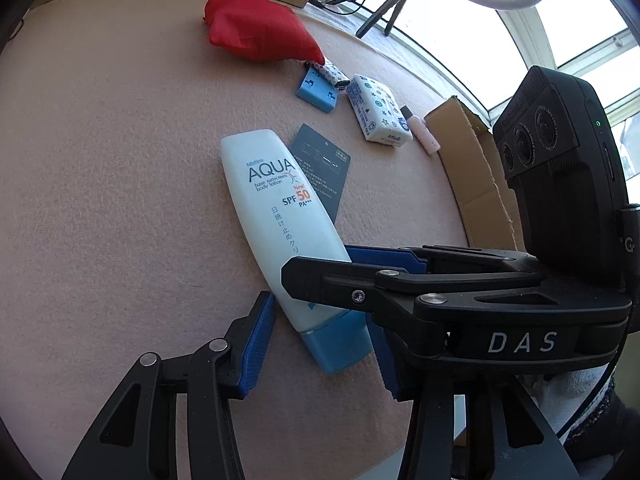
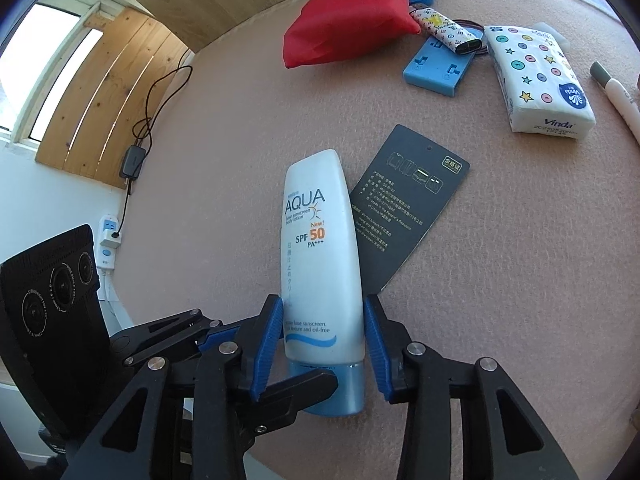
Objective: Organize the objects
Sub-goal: 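Carry the sunscreen tube with the right tool and lower it into the cardboard box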
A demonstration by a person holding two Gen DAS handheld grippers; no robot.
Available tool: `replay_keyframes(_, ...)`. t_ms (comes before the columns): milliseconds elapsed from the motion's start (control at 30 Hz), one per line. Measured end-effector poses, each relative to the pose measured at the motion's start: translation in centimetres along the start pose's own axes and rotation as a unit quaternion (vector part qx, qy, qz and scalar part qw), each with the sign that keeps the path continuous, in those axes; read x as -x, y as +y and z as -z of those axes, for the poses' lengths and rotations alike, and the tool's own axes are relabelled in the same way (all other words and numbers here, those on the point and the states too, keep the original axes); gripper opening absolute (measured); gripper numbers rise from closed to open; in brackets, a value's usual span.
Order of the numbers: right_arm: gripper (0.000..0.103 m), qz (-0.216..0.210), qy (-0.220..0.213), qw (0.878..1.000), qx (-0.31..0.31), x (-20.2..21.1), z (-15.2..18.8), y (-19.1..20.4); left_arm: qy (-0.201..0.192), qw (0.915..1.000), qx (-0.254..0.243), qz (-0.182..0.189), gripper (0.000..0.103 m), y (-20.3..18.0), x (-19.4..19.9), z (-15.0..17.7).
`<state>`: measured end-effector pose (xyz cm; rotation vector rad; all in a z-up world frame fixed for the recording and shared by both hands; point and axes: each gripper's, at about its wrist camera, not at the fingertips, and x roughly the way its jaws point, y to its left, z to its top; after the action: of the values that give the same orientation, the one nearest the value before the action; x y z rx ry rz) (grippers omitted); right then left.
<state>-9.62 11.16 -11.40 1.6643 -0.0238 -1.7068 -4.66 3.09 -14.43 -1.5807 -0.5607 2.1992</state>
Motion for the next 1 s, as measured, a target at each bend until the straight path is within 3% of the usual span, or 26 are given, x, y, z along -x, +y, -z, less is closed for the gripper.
replay_keyframes(267,0.037,-0.004,-0.028,1.000,0.001,2.6,0.8,0.1,-0.021,0.9998,-0.005,0.001,0.049,-1.7,1.2,-0.2)
replay_keyframes(567,0.036,-0.001,-0.085,0.996,-0.017,8.7,1.8,-2.3,-0.041,0.9977,-0.050,0.020,0.049,-7.4,2.1,-1.9)
replay_keyframes(1000,0.036,0.041,-0.158,0.984,-0.072,17.2,3.7,-10.0,-0.029,0.9898,-0.122,0.069,0.049,-18.1,-3.2,-5.1)
